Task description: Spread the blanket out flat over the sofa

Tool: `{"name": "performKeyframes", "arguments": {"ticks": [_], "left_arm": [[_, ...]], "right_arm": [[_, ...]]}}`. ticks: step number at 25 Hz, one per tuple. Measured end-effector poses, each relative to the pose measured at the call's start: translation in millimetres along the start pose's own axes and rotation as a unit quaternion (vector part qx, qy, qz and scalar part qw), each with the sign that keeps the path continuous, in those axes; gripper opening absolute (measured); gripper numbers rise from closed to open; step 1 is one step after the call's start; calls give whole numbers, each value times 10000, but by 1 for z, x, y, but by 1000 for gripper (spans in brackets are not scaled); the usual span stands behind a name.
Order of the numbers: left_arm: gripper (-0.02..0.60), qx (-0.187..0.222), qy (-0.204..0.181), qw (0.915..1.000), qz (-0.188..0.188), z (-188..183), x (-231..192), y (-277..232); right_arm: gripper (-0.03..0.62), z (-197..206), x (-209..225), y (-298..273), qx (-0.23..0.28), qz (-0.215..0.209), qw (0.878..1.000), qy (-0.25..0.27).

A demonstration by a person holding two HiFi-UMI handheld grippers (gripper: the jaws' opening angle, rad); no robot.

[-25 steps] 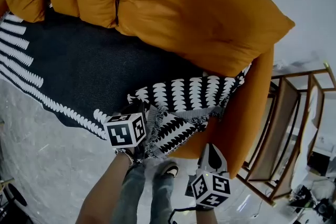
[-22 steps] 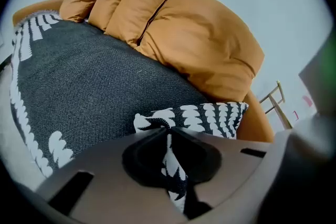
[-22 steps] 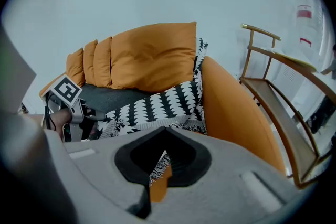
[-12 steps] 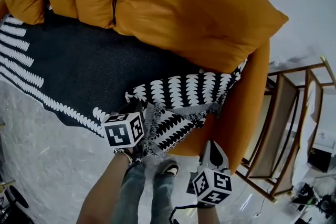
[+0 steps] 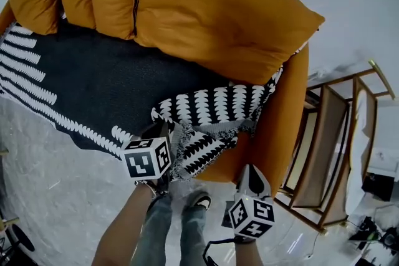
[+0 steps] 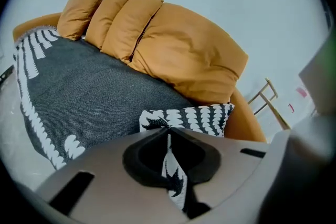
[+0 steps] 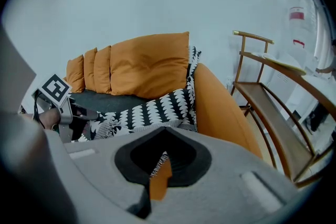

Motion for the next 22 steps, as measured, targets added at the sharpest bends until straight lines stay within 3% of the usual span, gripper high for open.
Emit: {"name": "performKeyframes", "arguments": {"ticks": [22], "left_arm": [[14, 249, -628, 9970, 373, 34, 75, 102]], "right_arm": [[5, -13, 29, 84, 475, -12, 9989, 63]]}}
Point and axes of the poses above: the fingertips, and each gripper's own axes: y backward along the fingers, x to its right, z out of its underside, the point moved 5 cm from there along y, backward along the fingers, and after that the axes turned 8 degrees about -z, right-handed, at the moved point
